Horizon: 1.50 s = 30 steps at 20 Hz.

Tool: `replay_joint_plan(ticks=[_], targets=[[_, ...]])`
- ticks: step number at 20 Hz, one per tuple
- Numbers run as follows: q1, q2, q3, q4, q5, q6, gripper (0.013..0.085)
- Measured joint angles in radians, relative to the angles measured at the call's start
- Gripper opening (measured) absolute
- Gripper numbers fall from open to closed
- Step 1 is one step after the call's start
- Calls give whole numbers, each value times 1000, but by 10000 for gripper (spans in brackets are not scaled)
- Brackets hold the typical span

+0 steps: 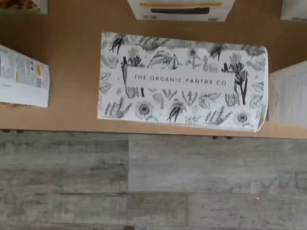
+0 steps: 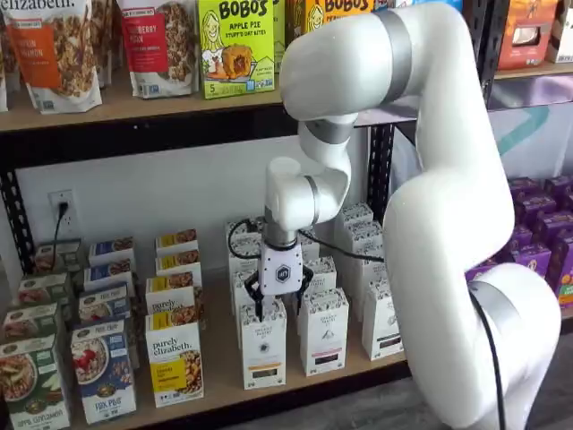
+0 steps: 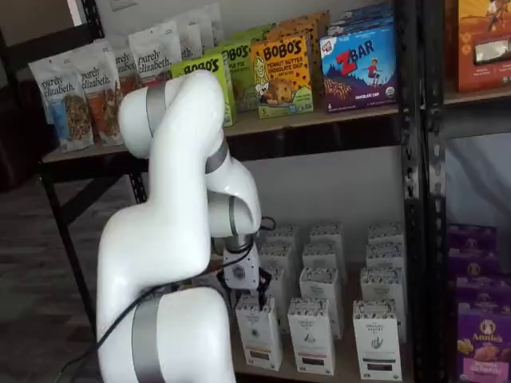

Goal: Pick up the white box with a yellow strip in the middle, on the bottom shelf, the fourth box from the left

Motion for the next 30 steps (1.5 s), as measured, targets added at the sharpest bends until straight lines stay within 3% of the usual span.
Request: replay_joint_plan(ticks=[4,10,13,17,22,30], targets=[[-1,46,-69,-24,33,21,850],[-13,105,-166,3,86,-12,850],[-22,120,-188,24,86,-38,850],[-33,133,-213,16,85,-41,850],[-39,146,-237,-21,96,-16,850],[-32,167,-265,-27,87,-5,850]])
